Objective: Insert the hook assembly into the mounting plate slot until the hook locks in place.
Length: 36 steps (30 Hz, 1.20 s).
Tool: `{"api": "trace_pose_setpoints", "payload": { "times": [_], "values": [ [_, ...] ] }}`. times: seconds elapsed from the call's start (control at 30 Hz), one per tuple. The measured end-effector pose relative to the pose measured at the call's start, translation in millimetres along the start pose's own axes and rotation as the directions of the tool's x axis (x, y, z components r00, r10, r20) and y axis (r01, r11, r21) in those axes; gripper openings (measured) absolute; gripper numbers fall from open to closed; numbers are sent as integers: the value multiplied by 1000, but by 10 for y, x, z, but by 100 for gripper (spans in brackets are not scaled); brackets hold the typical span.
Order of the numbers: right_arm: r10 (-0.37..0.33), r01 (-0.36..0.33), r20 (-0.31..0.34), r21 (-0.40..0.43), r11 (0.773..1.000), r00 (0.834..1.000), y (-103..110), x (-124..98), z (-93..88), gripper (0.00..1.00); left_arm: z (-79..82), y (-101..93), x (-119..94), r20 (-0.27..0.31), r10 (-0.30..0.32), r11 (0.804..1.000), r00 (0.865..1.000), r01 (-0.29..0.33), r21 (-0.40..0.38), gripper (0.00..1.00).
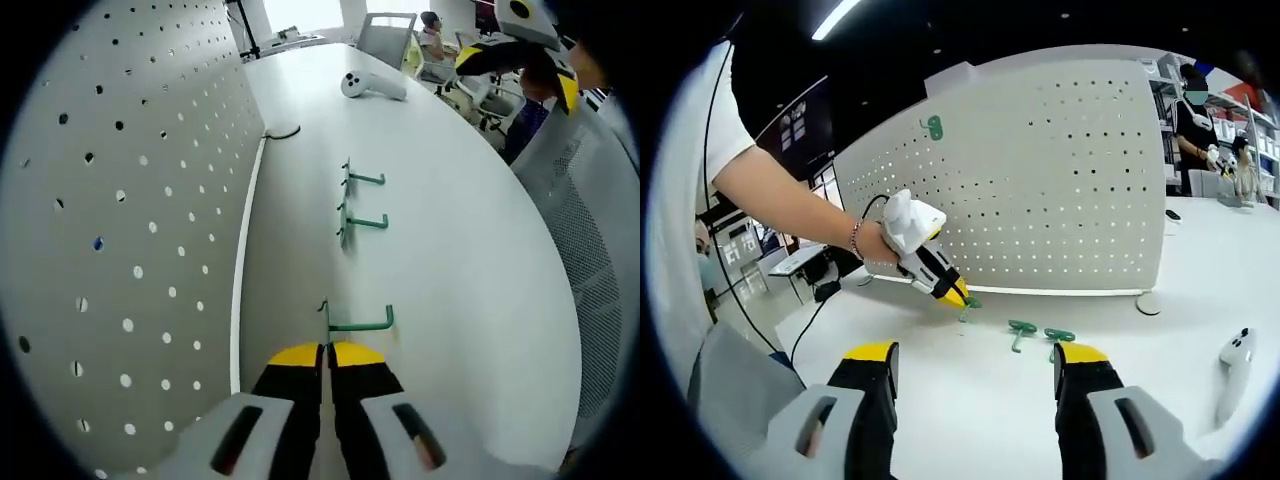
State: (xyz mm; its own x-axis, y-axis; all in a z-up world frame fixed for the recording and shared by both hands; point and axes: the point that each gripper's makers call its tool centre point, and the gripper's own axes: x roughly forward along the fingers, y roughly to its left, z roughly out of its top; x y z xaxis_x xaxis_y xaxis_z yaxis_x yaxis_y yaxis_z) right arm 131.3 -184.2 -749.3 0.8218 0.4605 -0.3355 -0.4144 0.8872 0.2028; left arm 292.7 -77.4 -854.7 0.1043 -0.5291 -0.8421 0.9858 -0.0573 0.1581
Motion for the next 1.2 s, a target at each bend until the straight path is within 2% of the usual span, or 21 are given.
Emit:
{"api": "trace_pose_setpoints", "payload": {
  "times": [0.17, 0.3, 0.53, 0.9, 1.17, 1.2],
  "values": [
    [-1, 1, 1, 1, 1000, 1000, -4, 1, 1, 61, 81, 34, -84, 39, 10, 1000, 999, -9, -19, 2],
    [0, 0, 5, 3, 1000, 1000, -2, -4, 8, 61, 149, 90, -173, 78, 40, 999, 996, -37, -40, 2],
    [1, -1, 6, 5, 1000, 1000, -5, -8, 6, 61, 210, 133, -305, 112, 81, 996, 990, -74, -58, 2],
    [1, -1, 8, 1, 1000, 1000, 2, -9, 18, 61, 375, 186, -547, 192, 142, 988, 971, -128, -85, 2],
    [1, -1, 13, 5, 1000, 1000, 0, -14, 25, 61, 476, 200, -714, 246, 191, 978, 950, -163, -128, 2],
    [0, -1, 14, 6, 1000, 1000, -3, -14, 25, 61, 496, 203, -744, 261, 200, 976, 944, -170, -133, 2]
  ]
}}
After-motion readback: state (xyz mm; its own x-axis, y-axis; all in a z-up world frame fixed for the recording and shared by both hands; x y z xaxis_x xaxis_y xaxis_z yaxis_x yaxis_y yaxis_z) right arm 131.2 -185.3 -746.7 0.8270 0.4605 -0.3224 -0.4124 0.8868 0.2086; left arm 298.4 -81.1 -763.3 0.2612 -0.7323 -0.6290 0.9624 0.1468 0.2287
